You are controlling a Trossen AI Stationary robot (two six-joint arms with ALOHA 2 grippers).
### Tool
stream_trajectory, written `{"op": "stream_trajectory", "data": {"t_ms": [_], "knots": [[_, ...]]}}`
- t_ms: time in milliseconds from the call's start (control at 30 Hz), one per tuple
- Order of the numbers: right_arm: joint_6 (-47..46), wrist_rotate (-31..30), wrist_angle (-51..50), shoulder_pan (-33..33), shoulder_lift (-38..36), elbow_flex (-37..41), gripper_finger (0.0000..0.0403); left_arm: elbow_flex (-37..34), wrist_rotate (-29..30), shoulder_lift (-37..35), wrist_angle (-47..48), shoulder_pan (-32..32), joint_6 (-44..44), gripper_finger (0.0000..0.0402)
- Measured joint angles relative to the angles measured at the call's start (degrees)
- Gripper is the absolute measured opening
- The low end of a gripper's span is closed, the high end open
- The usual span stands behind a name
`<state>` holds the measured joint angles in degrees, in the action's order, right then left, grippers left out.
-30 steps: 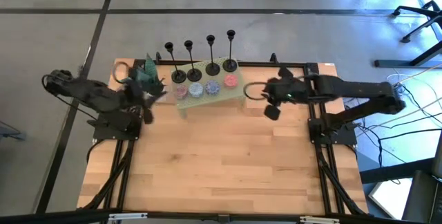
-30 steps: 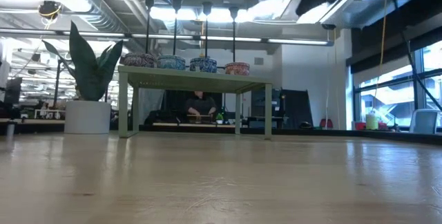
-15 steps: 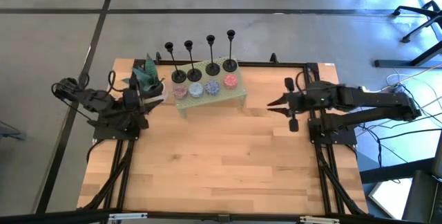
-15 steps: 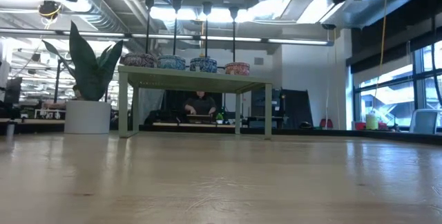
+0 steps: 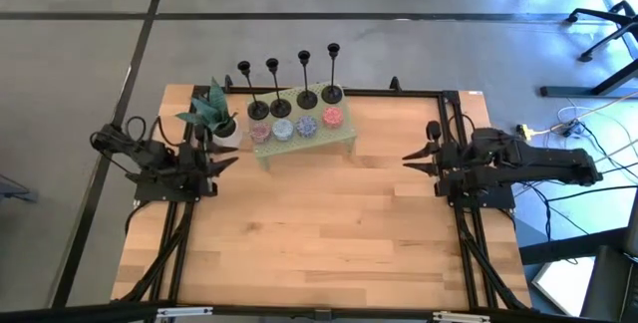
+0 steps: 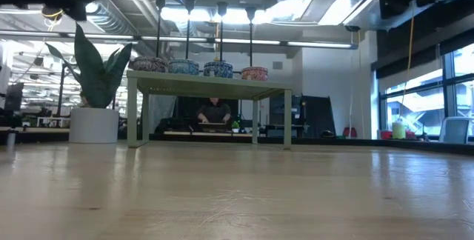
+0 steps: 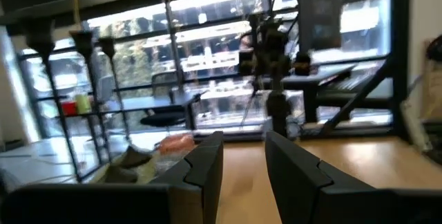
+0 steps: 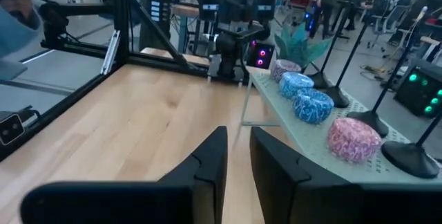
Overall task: Pick & Place candle stick holders
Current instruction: Return to Home Position
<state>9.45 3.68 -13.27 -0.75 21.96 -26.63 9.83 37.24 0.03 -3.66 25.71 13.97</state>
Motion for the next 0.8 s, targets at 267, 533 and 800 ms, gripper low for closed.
{"op": "stream_trajectory", "data": {"t_ms": [267, 533, 800], "knots": [[0.02, 1.06, 3.63, 0.00, -8.12, 8.23, 0.0067, -5.40, -0.59, -0.01, -6.91, -0.09, 0.30, 0.0104], [0.16, 1.07, 6.81, 0.02, -13.35, 13.12, 0.0067, -9.34, -3.31, 0.02, -13.04, -0.11, 0.59, 0.0104], [-0.02, 2.93, 9.18, 0.02, -17.64, 17.84, 0.0067, -9.34, -3.80, -0.02, -13.30, -0.11, 1.84, 0.0104]]}}
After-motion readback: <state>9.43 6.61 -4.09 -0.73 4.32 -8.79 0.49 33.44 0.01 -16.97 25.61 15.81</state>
